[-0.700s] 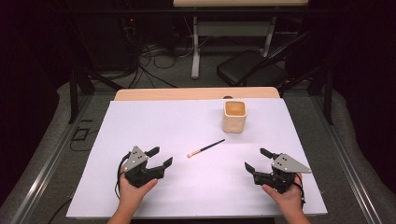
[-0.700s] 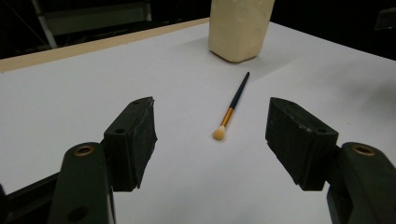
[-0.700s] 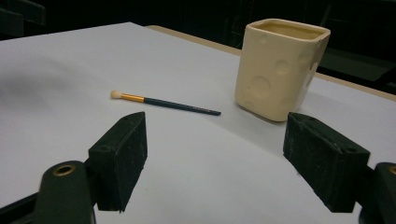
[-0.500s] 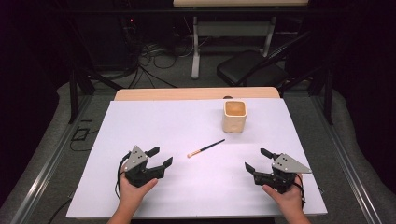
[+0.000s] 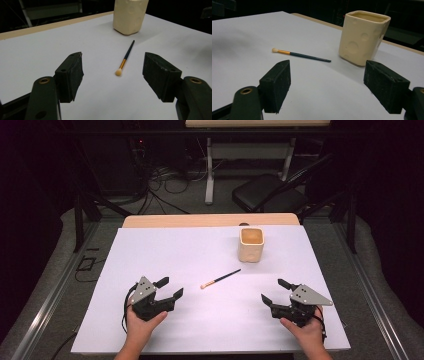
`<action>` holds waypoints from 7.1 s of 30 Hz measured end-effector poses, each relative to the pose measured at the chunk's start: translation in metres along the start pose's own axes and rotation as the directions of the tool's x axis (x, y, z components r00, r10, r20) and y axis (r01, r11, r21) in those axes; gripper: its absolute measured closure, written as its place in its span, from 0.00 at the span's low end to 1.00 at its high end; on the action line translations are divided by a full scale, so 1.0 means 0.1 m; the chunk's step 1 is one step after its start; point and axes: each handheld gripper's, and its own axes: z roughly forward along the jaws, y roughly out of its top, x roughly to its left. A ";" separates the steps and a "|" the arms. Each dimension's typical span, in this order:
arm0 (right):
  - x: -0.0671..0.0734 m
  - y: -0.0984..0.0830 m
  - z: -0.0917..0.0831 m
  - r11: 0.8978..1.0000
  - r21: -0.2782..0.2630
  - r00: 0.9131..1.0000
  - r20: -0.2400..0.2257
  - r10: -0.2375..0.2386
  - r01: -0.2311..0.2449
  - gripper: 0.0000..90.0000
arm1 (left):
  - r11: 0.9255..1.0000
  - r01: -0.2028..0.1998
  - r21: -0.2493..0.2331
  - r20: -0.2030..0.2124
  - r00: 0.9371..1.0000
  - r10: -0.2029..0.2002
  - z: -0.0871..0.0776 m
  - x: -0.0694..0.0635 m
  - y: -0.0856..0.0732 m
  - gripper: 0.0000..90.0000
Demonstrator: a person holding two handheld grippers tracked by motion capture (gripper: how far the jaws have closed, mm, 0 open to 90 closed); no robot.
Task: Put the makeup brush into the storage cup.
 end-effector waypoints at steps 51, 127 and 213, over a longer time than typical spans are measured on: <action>0.05 0.35 0.27 0.994 0.085 0.994 -0.083 -0.066 0.073 0.24 | 1.000 0.003 -0.008 -0.001 1.000 -0.003 -0.02 0.00 0.01 0.36; -0.04 0.80 0.80 0.749 0.626 0.970 -0.222 -0.098 0.219 0.29 | 1.000 -0.004 0.003 0.004 1.000 0.004 0.00 -0.01 0.00 0.37; 0.38 1.16 1.89 0.446 0.591 0.736 -0.597 -0.318 0.672 0.47 | 1.000 -0.004 0.007 0.013 1.000 0.004 0.01 0.00 0.00 0.36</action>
